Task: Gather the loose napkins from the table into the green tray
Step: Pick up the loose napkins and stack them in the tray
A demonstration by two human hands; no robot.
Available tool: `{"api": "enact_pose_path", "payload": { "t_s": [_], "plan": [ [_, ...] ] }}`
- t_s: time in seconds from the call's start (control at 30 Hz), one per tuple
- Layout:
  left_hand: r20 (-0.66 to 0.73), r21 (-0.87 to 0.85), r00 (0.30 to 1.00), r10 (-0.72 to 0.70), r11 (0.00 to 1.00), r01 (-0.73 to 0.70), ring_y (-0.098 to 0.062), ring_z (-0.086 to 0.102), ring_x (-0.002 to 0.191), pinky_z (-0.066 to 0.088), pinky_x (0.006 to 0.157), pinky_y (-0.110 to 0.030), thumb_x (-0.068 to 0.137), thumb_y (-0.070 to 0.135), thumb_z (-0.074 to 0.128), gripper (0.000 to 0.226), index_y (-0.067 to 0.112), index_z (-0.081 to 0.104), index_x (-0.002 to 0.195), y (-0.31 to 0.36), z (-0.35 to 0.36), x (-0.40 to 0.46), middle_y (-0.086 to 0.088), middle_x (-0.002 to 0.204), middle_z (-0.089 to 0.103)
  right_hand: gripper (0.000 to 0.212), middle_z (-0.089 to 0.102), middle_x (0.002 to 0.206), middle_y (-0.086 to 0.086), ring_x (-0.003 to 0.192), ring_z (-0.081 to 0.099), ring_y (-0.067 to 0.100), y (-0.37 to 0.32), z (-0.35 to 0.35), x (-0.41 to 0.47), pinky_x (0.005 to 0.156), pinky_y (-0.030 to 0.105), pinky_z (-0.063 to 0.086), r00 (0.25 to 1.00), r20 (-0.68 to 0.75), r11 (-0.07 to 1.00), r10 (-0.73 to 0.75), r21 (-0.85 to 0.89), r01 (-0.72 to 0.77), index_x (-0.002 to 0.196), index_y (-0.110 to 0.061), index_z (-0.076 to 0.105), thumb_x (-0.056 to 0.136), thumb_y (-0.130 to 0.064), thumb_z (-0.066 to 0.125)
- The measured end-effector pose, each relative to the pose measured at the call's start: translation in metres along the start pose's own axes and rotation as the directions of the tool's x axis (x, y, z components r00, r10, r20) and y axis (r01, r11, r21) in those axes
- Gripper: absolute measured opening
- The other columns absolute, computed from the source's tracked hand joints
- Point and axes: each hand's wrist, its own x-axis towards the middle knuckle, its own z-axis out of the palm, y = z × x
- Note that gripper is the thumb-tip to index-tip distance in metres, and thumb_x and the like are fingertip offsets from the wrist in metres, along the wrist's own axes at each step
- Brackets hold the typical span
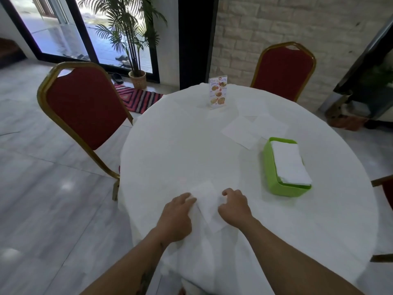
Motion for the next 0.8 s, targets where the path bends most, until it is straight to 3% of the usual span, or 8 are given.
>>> {"api": "enact_pose_path", "payload": {
  "t_s": [0.13,0.23,0.33,0.43,0.57,0.63,0.8],
  "plan": [
    [0.115,0.174,0.989,0.095,0.978,-0.114,-0.020,0.006,0.147,0.008,0.120,-0.038,0.081,0.009,0.046,0.070,0.029,0.029,0.147,0.011,0.007,-0.002,0.003,0.160,0.013,0.054,0.050,0.134,0.008,0.122,0.048,0.028,-0.001,0.004,0.009,0.096,0.033,0.042,0.994,0.024,0.981,0.108,0.158,-0.110,0.136,-0.013,0.047,0.082,-0.019,0.054],
    [0.130,0.182,0.986,0.100,0.976,-0.123,-0.019,0.005,0.148,0.007,0.120,-0.038,0.081,0.008,0.045,0.070,0.030,0.031,0.146,0.012,0.011,-0.001,0.004,0.160,0.014,0.032,0.066,0.112,0.005,0.099,0.061,0.023,-0.005,0.006,0.015,0.084,0.034,0.049,0.988,0.087,0.941,0.124,0.305,-0.145,0.111,-0.013,0.063,0.081,-0.021,0.058],
    [0.130,0.155,0.986,0.100,0.981,-0.120,-0.017,0.006,0.147,0.008,0.121,-0.037,0.081,0.007,0.043,0.069,0.030,0.033,0.145,0.010,0.011,-0.003,0.006,0.159,0.016,0.014,0.067,0.087,0.004,0.079,0.063,0.021,-0.008,0.008,0.014,0.069,0.033,0.051,0.990,0.088,0.910,0.112,0.391,-0.138,0.087,-0.008,0.065,0.081,-0.019,0.057],
    [0.080,0.039,0.995,0.064,0.997,-0.068,-0.017,0.017,0.145,0.016,0.120,-0.036,0.081,0.006,0.041,0.065,0.030,0.038,0.142,0.013,0.010,-0.003,0.007,0.156,0.026,0.011,0.060,0.071,0.000,0.065,0.054,0.017,-0.009,0.004,0.011,0.059,0.030,0.044,0.997,0.011,0.923,0.073,0.378,-0.071,0.070,-0.015,0.058,0.079,-0.011,0.053],
    [-0.061,-0.288,0.995,-0.083,0.956,0.062,-0.013,0.044,0.126,0.036,0.109,-0.027,0.083,0.001,0.041,0.055,0.024,0.052,0.132,0.032,0.006,0.006,0.007,0.141,0.047,0.019,0.050,0.061,-0.002,0.057,0.043,0.017,-0.011,-0.016,0.005,0.053,0.028,0.036,0.998,-0.055,0.938,0.021,0.347,-0.001,0.061,-0.017,0.046,0.075,-0.005,0.051],
    [-0.111,-0.403,0.983,-0.147,0.911,0.091,-0.010,0.049,0.116,0.040,0.100,-0.023,0.085,0.001,0.045,0.049,0.023,0.055,0.127,0.046,0.002,0.014,0.006,0.133,0.051,0.020,0.054,0.061,-0.002,0.057,0.047,0.015,-0.011,-0.038,0.004,0.052,0.025,0.037,0.994,-0.113,0.933,-0.002,0.358,0.043,0.061,-0.016,0.052,0.078,-0.005,0.054],
    [-0.185,-0.543,0.975,-0.121,0.840,0.001,-0.012,0.053,0.113,0.045,0.091,-0.026,0.086,0.000,0.045,0.048,0.026,0.056,0.124,0.101,-0.015,0.058,0.004,0.128,0.054,0.012,0.072,0.078,0.005,0.070,0.061,0.017,0.006,-0.126,0.017,0.061,0.028,0.047,0.946,-0.322,0.911,-0.038,0.378,0.165,0.081,-0.009,0.071,0.081,-0.011,0.059]
  ]
}}
